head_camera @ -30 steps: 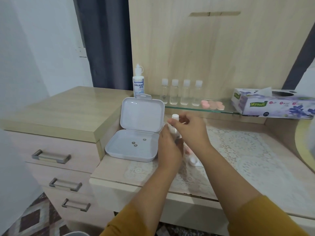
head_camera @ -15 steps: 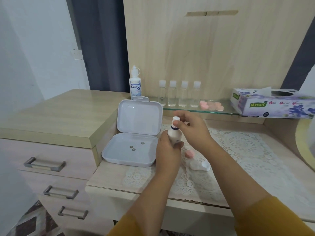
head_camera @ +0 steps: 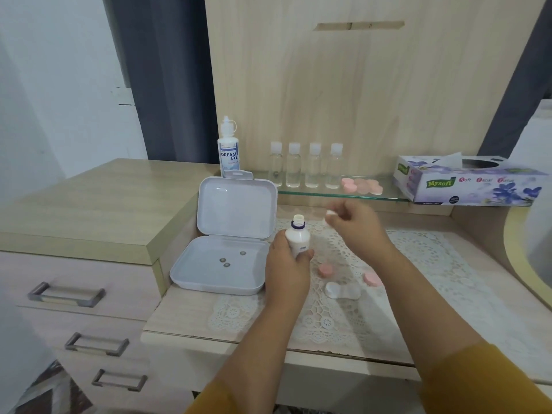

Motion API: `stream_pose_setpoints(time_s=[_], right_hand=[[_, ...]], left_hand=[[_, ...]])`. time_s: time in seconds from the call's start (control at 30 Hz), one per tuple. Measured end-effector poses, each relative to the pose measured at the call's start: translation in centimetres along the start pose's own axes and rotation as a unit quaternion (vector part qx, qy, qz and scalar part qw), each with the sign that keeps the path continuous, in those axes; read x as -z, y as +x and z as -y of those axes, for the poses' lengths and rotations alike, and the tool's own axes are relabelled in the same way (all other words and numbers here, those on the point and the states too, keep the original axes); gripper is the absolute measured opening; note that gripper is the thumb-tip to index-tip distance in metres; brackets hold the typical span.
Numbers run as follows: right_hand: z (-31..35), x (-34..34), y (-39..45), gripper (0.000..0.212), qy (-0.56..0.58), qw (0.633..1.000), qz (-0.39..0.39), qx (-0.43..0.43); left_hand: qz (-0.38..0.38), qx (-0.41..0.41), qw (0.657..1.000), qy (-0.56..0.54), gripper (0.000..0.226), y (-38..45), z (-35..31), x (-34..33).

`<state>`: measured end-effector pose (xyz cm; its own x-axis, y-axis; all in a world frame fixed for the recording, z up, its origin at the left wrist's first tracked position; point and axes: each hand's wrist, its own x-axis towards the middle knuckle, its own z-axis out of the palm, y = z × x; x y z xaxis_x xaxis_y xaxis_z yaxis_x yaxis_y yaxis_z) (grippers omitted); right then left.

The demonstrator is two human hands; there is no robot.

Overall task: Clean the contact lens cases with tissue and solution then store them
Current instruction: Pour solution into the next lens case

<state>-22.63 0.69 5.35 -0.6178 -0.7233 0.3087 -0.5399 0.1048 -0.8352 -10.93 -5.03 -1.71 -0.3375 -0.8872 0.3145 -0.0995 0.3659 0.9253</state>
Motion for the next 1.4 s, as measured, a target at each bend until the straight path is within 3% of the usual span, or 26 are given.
stream_pose_setpoints(time_s=[0.17, 0.43, 0.5, 0.7, 0.87, 1.03, 1.27, 1.4], right_hand=[[-3.7, 0.9, -1.4, 0.024, -0.168, 0.984, 0.04, -0.052], [-4.3, 1.2, -2.3, 0.033, -0.311, 0.948, 0.059, -0.015], [-3.9, 1.7, -2.8, 0.038, -0.277, 0.959, 0.048, -0.018], [-3.3, 2.6, -7.7, 0.023, -0.155, 0.987, 0.04, -0.02], [-4.3, 2.3, -9.7, 0.036, -0.169, 0.982, 0.076, -0.023], [-4.6, 2.3, -9.9, 0.014, -0.158, 0.985, 0.065, -0.006], [-4.9, 2.8, -10.3, 0.011, 0.047, 0.997, -0.034, -0.046], [-5.3, 3.0, -10.0, 0.012, 0.105, 0.99, -0.072, -0.063]], left_hand=[[0.0, -0.008, 1.0, 0.004, 0.03, -0.1, -0.1, 0.0], [-0.001, -0.013, 1.0, 0.007, 0.031, -0.1, -0.1, 0.1], [0.0, -0.015, 1.0, 0.003, 0.031, -0.1, 0.0, 0.1], [0.004, -0.022, 1.0, -0.004, 0.03, -0.3, -0.3, 0.2], [0.027, -0.035, 0.999, -0.02, 0.03, -0.6, -0.7, 0.5], [0.048, -0.057, 0.997, -0.023, 0.036, -0.9, -1.1, 0.7], [0.067, -0.081, 0.994, 0.004, 0.048, -0.7, -0.5, 0.4], [0.069, -0.101, 0.992, 0.029, 0.054, -0.6, -0.3, 0.2]])
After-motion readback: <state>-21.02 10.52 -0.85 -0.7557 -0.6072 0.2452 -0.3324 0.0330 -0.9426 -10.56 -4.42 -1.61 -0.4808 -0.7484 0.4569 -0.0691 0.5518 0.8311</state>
